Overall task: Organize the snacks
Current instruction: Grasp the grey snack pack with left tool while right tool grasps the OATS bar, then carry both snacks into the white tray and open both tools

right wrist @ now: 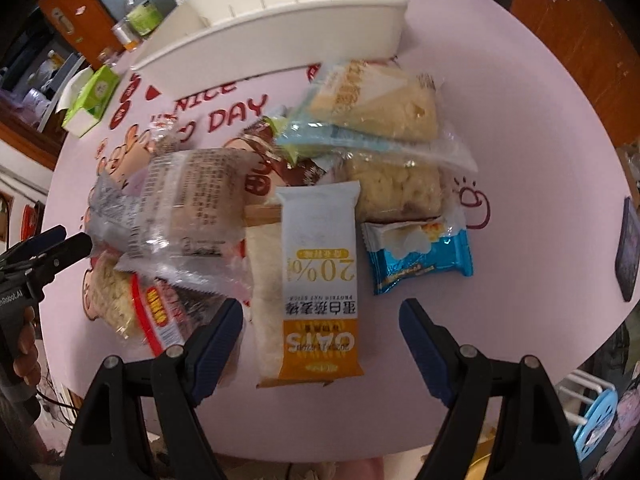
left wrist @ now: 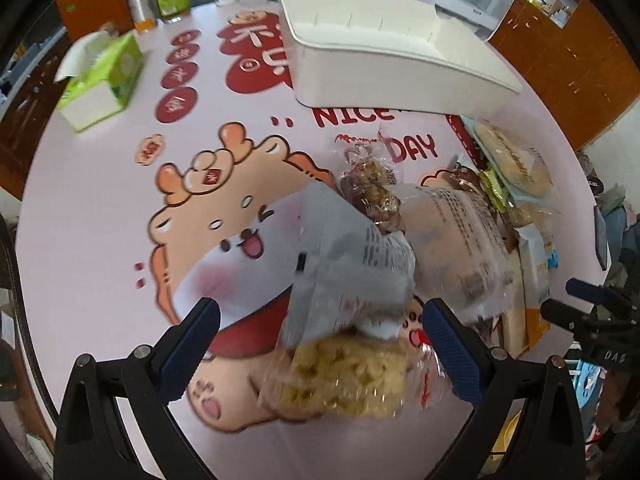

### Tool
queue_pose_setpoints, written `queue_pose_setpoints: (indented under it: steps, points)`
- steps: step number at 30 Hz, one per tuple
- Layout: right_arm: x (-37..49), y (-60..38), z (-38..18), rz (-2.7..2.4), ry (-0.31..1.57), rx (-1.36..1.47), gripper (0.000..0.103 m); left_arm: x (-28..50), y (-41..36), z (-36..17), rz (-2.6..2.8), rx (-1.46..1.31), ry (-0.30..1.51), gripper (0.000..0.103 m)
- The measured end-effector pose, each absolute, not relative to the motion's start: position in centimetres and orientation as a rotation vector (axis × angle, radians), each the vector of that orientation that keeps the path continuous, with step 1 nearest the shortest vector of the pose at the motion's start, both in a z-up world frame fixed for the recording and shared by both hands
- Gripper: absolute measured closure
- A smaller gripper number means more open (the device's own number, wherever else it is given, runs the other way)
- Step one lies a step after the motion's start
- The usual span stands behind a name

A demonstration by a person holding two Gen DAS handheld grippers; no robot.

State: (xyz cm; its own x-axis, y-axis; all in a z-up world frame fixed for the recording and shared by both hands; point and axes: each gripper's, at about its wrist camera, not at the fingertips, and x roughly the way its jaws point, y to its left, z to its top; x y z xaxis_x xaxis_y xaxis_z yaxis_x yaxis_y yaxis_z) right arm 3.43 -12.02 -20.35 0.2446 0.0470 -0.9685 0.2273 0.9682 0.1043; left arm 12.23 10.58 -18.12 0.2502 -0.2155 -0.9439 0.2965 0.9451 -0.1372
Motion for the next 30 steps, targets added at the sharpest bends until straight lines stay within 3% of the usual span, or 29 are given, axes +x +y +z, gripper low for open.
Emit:
queue_pose_setpoints:
  steps: [7,13,15,18,23,30]
  points:
    - [4.7,-13.1,-22.4,-0.133,1.336,0.276,0.022,14.0,9.2,-20.7,-0.389,0.055,1.353,0.002]
    - [5.2,-14.3,-23.8,-0.082,1.360,0.356,0.044,15.1,8.4,-22.2,-0.402,0.022,1.397,0.003]
    - [5.1,-14.4,-23.8,-0.038,1.356,0.390,0.059,15.3,8.2,-22.8,-0.406,0.005,1.415,0.012]
    - [5.2,-14.0,-23.5,-0.023,1.355,0.379,0.063,15.6,8.0,-23.5,-0.452,-0.095,1.457,0.037]
    - [4.9,-13.1,-22.7,-0.018,1.336,0.326,0.066,15.3,7.6,-22.8,-0.407,-0.083,1.440,0.046]
    - [5.1,-13.1,-18.4,0.006,1.247,0.294,0.066,13.9,8.8,-17.1,-0.361,-0.039,1.355,0.047]
